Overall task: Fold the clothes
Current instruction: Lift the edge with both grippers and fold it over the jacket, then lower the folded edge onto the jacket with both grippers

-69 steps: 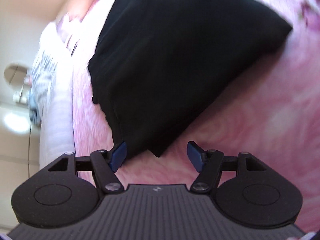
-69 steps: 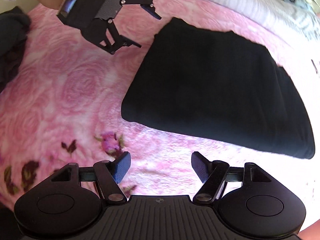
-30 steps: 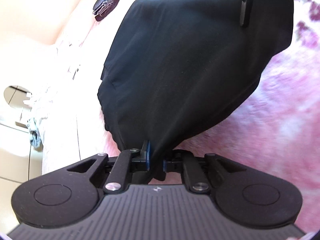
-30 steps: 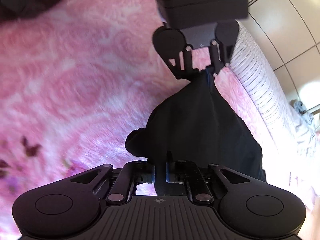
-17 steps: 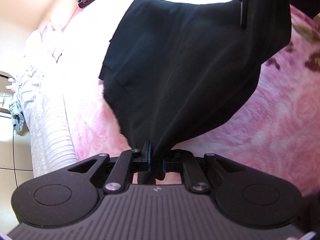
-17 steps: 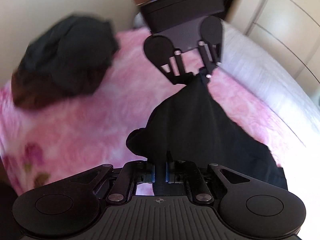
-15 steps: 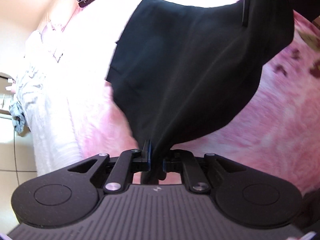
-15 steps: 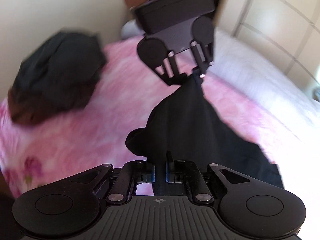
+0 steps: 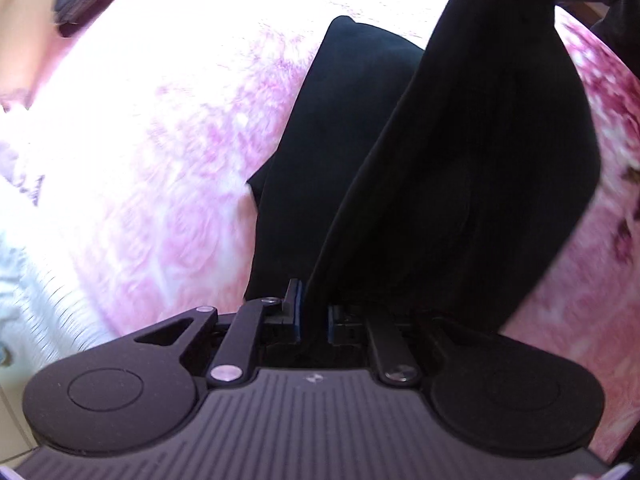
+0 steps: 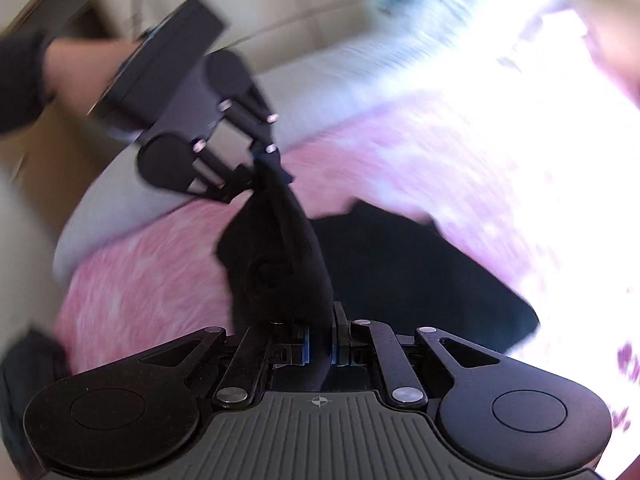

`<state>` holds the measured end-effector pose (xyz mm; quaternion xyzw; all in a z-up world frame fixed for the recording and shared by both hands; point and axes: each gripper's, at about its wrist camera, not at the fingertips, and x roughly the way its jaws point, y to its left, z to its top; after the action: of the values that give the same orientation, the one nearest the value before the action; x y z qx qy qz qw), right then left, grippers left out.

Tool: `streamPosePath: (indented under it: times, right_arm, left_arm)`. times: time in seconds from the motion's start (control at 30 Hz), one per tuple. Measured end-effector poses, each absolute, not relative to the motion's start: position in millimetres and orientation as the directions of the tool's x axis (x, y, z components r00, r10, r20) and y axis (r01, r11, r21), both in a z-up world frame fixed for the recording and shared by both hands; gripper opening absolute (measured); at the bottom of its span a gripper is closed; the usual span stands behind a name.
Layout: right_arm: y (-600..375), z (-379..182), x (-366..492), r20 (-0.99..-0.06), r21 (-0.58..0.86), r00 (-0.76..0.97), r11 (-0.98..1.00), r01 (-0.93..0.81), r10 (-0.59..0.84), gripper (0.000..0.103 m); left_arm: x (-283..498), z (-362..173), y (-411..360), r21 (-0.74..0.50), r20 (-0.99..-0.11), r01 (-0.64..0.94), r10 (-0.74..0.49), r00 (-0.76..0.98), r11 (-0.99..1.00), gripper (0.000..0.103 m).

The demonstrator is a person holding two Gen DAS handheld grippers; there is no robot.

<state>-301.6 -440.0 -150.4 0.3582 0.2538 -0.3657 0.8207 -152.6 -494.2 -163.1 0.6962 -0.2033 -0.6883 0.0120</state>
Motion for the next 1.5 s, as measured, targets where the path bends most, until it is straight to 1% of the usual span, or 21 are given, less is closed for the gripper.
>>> streamPosePath:
  times: [0.07, 0.13, 0.23, 0.33, 0.37, 0.43, 0.5, 0.53, 0.57, 0.63, 0.77, 0.83, 0.93, 0.97, 1.0, 1.03, 1.1, 1.13, 1.23, 1.4, 1.5]
  right_arm:
    - [-469, -175, -328, -0.688, 0.5, 0.611, 0.353, 0.791, -0.393, 0.008]
    - [-490, -195, -345, -0.694, 0.553, 0.614, 0.268, 0.789, -0.377, 0.008]
    - [-516, -223, -364, -0.702, 0.601, 0.623, 0.181, 0.778, -0.347, 0.008]
    - [-533, -243, -372, -0.713, 0.61, 0.621, 0.15, 0.778, -0.326, 0.01]
    - [-538, -249, -375, -0.712, 0.626, 0.629, 0.122, 0.77, -0.313, 0.014]
    - [-543, -258, -382, -0.71, 0.651, 0.638, 0.068, 0.756, -0.298, 0.023]
    - [-542, -257, -385, -0.702, 0.664, 0.65, 0.063, 0.745, -0.291, 0.029]
    - [-541, -252, -385, -0.704, 0.658, 0.646, 0.072, 0.75, -0.294, 0.036]
    - [-539, -248, -384, -0.707, 0.652, 0.642, 0.08, 0.754, -0.296, 0.043]
    - [-534, -241, -384, -0.716, 0.638, 0.628, 0.079, 0.766, -0.305, 0.05]
    - [-530, -236, -378, -0.735, 0.606, 0.587, 0.057, 0.793, -0.34, 0.051]
    - [-532, -238, -372, -0.733, 0.604, 0.579, 0.049, 0.795, -0.357, 0.051]
    - [-533, -244, -372, -0.74, 0.603, 0.558, -0.003, 0.798, -0.375, 0.051]
    - [-534, -248, -373, -0.743, 0.61, 0.556, -0.036, 0.791, -0.373, 0.05]
    - [-534, -250, -374, -0.746, 0.615, 0.557, -0.054, 0.787, -0.365, 0.045]
    - [-535, -252, -376, -0.749, 0.618, 0.559, -0.073, 0.783, -0.356, 0.018]
    - [-537, -251, -377, -0.759, 0.613, 0.554, -0.087, 0.785, -0.344, 0.014]
    - [-540, -248, -378, -0.764, 0.605, 0.548, -0.085, 0.792, -0.34, 0.009]
    - [-547, -226, -384, -0.75, 0.601, 0.541, -0.052, 0.797, -0.381, 0.007]
    - [-549, -243, -400, -0.762, 0.593, 0.53, -0.071, 0.802, -0.371, 0.007]
    - [-552, -252, -405, -0.76, 0.613, 0.561, -0.075, 0.787, -0.327, 0.008]
  left_arm:
    - [-174, -190, -514, 0.246, -0.968, -0.248, -0.25, -0.016, -0.937, 0.01]
    - [-189, -214, -528, 0.201, -0.978, -0.227, -0.207, 0.003, -0.953, 0.011]
    - [-198, -243, -548, 0.15, -0.988, -0.18, -0.156, 0.019, -0.972, 0.014]
    - [-188, -258, -555, 0.129, -0.992, -0.087, -0.129, -0.002, -0.988, 0.022]
    - [-186, -257, -562, 0.124, -0.992, -0.051, -0.123, -0.026, -0.991, 0.026]
    - [-173, -250, -574, 0.109, -0.991, 0.038, -0.112, -0.079, -0.993, 0.03]
    - [-150, -233, -586, 0.052, -0.985, 0.164, -0.078, -0.152, -0.985, 0.031]
    - [-138, -223, -589, 0.02, -0.979, 0.222, -0.064, -0.192, -0.975, 0.031]
    - [-123, -213, -592, -0.008, -0.97, 0.287, -0.062, -0.234, -0.958, 0.036]
    - [-97, -193, -597, -0.06, -0.95, 0.406, -0.074, -0.304, -0.912, 0.041]
    - [-43, -185, -612, -0.131, -0.925, 0.614, -0.127, -0.358, -0.778, 0.046]
    - [-29, -201, -623, -0.154, -0.927, 0.674, -0.13, -0.352, -0.723, 0.046]
    - [-30, -229, -625, -0.18, -0.937, 0.708, -0.102, -0.336, -0.683, 0.046]
    - [-34, -238, -625, -0.18, -0.941, 0.711, -0.091, -0.326, -0.68, 0.043]
    - [-38, -247, -625, -0.18, -0.945, 0.714, -0.081, -0.315, -0.676, 0.04]
    - [-42, -256, -624, -0.18, -0.95, 0.718, -0.071, -0.305, -0.673, 0.035]
    - [-49, -264, -621, -0.158, -0.954, 0.711, -0.081, -0.29, -0.686, 0.03]
    - [-50, -261, -620, -0.153, -0.951, 0.71, -0.092, -0.295, -0.688, 0.026]
    - [-52, -256, -619, -0.139, -0.944, 0.717, -0.126, -0.304, -0.683, 0.025]
    - [-51, -262, -616, -0.117, -0.944, 0.746, -0.16, -0.289, -0.656, 0.025]
    - [-49, -263, -610, -0.109, -0.941, 0.759, -0.179, -0.286, -0.642, 0.025]
